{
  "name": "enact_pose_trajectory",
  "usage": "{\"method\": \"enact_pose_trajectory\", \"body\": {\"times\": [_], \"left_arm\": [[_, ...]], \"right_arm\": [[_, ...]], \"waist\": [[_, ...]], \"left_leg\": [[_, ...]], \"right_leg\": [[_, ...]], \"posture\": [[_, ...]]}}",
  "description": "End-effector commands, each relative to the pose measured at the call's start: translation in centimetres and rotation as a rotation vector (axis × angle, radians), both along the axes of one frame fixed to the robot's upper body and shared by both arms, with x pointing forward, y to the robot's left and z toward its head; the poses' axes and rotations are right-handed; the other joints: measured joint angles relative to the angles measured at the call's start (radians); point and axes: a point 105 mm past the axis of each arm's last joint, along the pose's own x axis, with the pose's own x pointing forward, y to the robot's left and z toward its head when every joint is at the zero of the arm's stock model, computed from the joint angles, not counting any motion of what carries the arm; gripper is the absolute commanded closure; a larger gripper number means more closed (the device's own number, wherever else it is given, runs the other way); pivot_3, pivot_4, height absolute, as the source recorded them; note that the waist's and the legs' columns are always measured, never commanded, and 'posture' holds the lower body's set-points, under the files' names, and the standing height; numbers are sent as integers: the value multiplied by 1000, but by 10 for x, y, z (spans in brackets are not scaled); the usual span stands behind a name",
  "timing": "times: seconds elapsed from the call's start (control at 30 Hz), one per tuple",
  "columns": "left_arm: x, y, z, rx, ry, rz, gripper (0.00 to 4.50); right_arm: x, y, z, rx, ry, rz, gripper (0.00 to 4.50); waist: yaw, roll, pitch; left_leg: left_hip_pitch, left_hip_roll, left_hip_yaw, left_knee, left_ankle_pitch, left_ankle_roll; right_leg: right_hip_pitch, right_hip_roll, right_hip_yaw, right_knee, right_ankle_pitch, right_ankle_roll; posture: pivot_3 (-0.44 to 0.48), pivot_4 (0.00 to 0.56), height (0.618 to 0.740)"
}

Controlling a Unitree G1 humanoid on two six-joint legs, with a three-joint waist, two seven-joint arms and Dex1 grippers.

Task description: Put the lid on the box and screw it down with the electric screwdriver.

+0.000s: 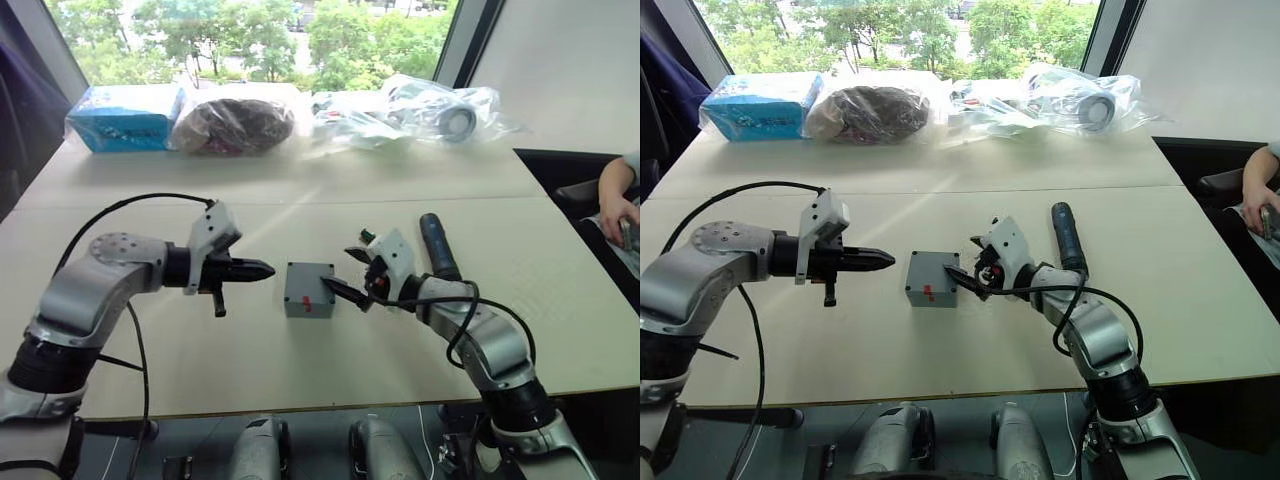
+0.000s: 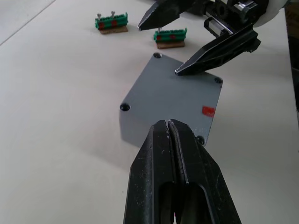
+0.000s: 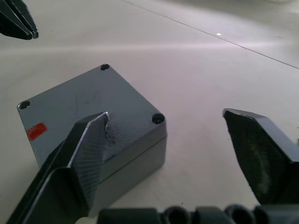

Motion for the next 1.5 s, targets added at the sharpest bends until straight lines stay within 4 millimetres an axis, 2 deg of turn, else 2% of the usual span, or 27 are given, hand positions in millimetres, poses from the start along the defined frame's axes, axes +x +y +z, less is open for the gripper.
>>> {"method": "enact_pose_trajectory", "body": {"times": [0.03,0.13,0.3,0.4,0.53,0.63,0.93,1.33,1.43,1.5], "left_arm": [[-1,-18,19,-34,-69,-96,4500],[0,-37,29,-54,-115,-194,4500],[-5,-54,33,-44,-157,-302,4500],[-6,-58,28,8,-181,-342,4500],[-8,-61,23,26,-184,-372,4500],[-9,-62,20,19,-182,-376,4500],[-18,-62,12,-22,-154,-323,4500],[-24,-54,6,-32,-136,-231,4500],[-25,-53,5,-35,-135,-216,4500],[-25,-53,5,-37,-134,-206,4500]], "right_arm": [[4,-26,57,102,-52,-55,41],[12,-63,89,73,-3,-134,41],[26,-113,100,-79,157,-318,41],[20,-137,81,-226,379,-346,41],[17,-155,64,-254,576,-320,41],[22,-161,55,-247,668,-321,41],[43,-154,37,-238,816,-309,41],[42,-145,-7,-437,922,-219,41],[39,-144,-21,-503,949,-196,621],[37,-144,-29,-542,961,-185,1371]], "waist": [[-1,0,0],[3,3,2],[-3,3,2],[-4,4,3],[-8,4,3],[-9,5,3],[-4,5,4],[-6,6,4],[-7,4,3],[-7,4,3]], "left_leg": [[0,0,0,0,0,0],[0,0,0,0,0,0],[0,0,0,-1,0,1],[-1,-1,1,-2,0,1],[-1,-1,1,-2,0,1],[-1,-1,2,-2,0,1],[-3,0,3,-1,0,1],[-2,-1,3,-1,0,1],[-1,-1,3,0,0,1],[-1,-1,2,0,0,1]], "right_leg": [[0,0,0,0,0,0],[0,0,0,0,0,0],[0,0,0,-1,0,0],[-2,0,1,-1,0,-1],[-3,1,2,-1,0,-1],[-4,1,3,-1,0,-1],[-6,1,3,0,1,2],[-5,1,3,0,2,3],[-3,1,3,0,2,3],[-3,2,3,0,2,3]], "posture": [[0,150,740],[0,150,740],[0,150,740],[0,150,740],[0,150,740],[0,150,740],[0,150,740],[0,150,740],[0,150,740],[0,150,740]]}}
